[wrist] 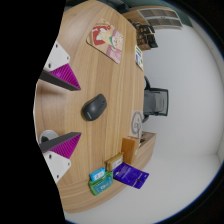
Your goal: Arrange mouse
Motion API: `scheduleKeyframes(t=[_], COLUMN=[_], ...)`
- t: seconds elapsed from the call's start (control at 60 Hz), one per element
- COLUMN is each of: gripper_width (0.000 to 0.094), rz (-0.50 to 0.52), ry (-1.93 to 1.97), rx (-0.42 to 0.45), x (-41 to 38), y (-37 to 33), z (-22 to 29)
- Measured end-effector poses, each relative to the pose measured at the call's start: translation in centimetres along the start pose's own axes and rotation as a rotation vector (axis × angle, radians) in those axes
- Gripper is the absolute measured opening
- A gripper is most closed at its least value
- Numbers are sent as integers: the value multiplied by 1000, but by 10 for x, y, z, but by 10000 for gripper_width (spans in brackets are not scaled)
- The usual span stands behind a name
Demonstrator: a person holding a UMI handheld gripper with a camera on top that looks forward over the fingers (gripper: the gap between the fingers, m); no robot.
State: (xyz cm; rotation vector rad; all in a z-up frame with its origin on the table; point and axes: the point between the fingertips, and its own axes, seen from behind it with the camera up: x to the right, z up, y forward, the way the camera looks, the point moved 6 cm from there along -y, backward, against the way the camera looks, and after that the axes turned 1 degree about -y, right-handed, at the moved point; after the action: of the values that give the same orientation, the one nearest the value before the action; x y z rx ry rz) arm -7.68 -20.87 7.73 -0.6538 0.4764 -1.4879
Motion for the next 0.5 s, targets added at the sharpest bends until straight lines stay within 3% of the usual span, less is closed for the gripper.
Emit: scheduleKeyframes(t=[0.5], gripper_width=[866], rz=[0], ry=[-7], rx=[-26], x=[2], y=[110], z=[31])
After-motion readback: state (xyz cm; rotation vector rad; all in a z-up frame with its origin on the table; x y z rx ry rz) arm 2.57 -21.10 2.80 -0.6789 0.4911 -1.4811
